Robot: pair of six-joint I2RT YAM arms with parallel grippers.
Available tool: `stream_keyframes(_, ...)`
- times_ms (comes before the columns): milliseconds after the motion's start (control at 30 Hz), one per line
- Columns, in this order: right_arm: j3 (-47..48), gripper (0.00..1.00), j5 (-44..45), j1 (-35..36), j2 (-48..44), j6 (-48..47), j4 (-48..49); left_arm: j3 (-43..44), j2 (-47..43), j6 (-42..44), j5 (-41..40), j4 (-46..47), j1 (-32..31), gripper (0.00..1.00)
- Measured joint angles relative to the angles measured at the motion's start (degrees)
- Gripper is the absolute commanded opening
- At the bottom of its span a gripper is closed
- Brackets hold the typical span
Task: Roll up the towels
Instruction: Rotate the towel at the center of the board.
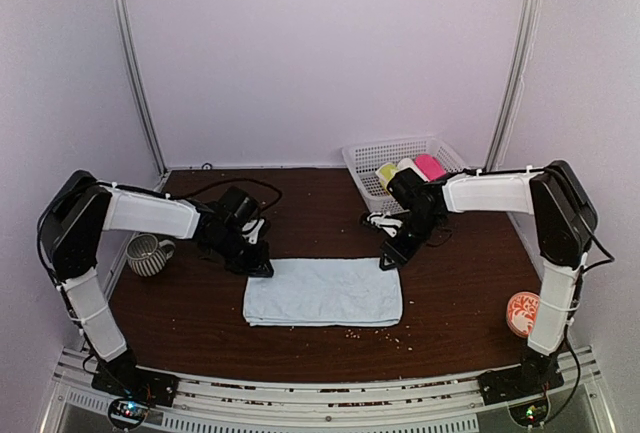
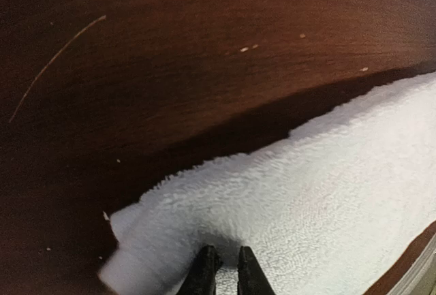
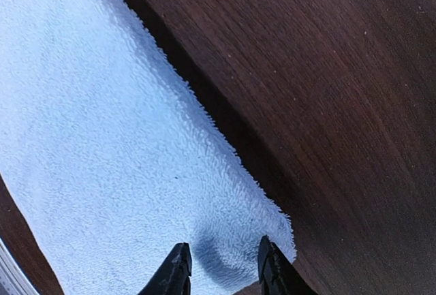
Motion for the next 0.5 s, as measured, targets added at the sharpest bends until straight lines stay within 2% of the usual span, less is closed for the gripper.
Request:
stream_keyframes(233,-3.0,0.33,5.0,-0.1,1.4,0.1,3.1,5.6,6.6,1.7,-4.3,-0.2,0.0,0.16)
stream_keyframes(400,-7.7,0.33,5.0,0.3,-1.7,-1.2,4.4,17.9,15.5,5.4,-7.9,-0.5,-0.1,0.21)
stream_keyframes(500,-10.3,0.34,1.4,1.4,-4.3,-3.5,0.7,27.9,22.0,8.5,-10.1,-1.5,-0.1,0.25)
